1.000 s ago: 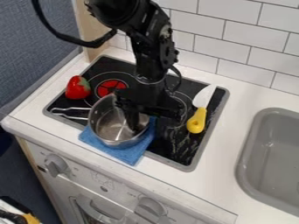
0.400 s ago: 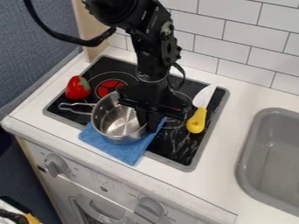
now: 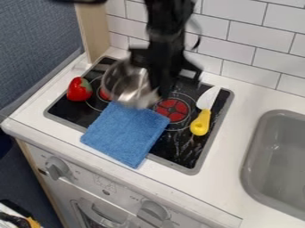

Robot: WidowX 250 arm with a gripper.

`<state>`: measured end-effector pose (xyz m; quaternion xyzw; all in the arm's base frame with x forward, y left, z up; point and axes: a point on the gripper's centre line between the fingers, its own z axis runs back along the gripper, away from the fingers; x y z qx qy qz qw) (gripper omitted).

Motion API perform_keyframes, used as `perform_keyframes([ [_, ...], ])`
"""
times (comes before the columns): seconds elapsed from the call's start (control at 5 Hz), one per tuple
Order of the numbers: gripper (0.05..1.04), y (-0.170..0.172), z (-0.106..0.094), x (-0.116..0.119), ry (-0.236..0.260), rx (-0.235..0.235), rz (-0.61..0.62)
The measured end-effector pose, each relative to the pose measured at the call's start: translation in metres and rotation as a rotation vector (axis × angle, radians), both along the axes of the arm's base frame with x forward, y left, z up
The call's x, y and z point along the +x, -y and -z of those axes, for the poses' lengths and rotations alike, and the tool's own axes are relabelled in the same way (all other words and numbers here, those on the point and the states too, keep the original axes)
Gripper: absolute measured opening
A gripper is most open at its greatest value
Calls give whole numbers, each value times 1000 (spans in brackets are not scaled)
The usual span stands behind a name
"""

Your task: Take the pan and put it in the center high side of the two burners

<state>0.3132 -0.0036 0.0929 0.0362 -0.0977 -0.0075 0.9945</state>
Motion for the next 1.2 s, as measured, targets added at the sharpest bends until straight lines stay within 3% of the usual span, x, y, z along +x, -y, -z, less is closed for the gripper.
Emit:
perform_keyframes([
  [0.2,75,-4,-3,33,-14,20,69],
  [0.4,75,-21,31,65,-99,29,101],
  [0.6,75,-28,49,80,-139,37,126],
  [0.8,74,-28,70,89,-182,42,176],
  [1.0,101,-25,72,88,-182,32,172],
  [1.2,268,-18,79,81,-183,-7,169],
])
